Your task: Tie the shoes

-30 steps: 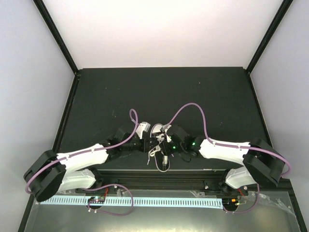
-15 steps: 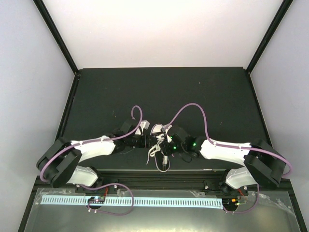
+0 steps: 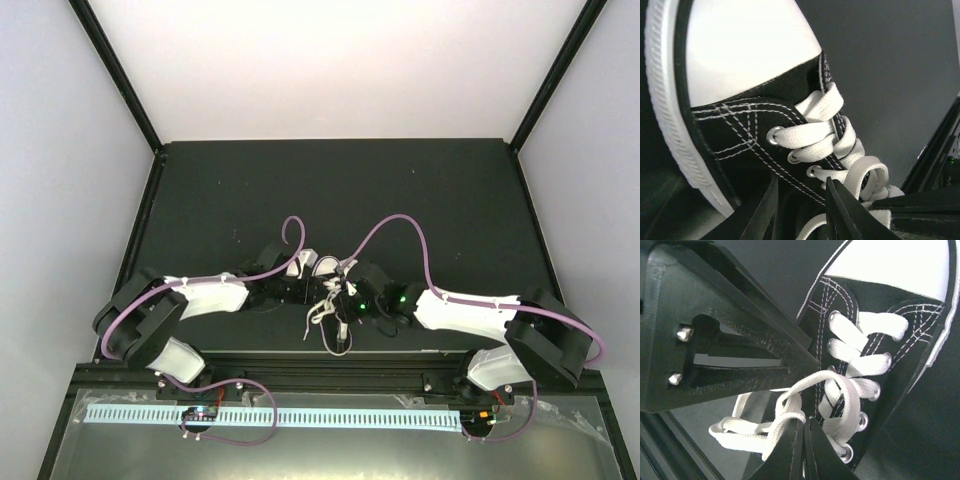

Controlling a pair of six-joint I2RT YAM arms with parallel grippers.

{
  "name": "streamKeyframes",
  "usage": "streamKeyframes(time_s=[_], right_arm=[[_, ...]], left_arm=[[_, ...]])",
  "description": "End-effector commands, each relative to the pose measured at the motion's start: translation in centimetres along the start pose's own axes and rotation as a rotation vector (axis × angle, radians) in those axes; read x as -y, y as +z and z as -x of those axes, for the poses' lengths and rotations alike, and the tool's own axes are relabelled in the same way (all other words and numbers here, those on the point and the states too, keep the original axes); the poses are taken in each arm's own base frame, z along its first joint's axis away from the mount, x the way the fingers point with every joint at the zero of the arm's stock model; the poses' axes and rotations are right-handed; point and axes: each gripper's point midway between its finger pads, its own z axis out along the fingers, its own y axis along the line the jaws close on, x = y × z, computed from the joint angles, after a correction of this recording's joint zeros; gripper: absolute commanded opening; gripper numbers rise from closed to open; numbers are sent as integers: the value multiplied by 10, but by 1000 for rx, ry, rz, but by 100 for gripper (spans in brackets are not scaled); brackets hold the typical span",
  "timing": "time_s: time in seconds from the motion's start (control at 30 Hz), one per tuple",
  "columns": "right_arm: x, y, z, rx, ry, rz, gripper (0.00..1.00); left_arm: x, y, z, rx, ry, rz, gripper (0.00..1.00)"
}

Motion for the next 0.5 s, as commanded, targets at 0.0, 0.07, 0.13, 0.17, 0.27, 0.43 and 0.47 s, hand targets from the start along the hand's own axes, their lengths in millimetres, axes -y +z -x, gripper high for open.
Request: streamKeyframes(time_s=[0.0,0.07,0.13,0.17,0.27,0.43,0.47], right_arm=[[21,2,-13,-30,10,-87,2],[23,5,-14,-36,10,-94,2],[23,6,-14,-36,14,-97,2],[23,7,-14,-34,14,-96,2],[23,9,-13,-33,15,-96,2],[24,13,-16,-40,20,-94,2],[24,13,-16,-40,20,-94,2]], left_arm=[[16,1,4,-17,39,-75,26],[19,2,3,-25,45,-97,26],[20,1,1,-32,49,-106,26],[21,1,0,-34,52,-110,26],[21,2,-2,-46,54,-120,27],[21,5,-8,-68,48,-144,26],[22,6,-8,-69,46,-152,26]])
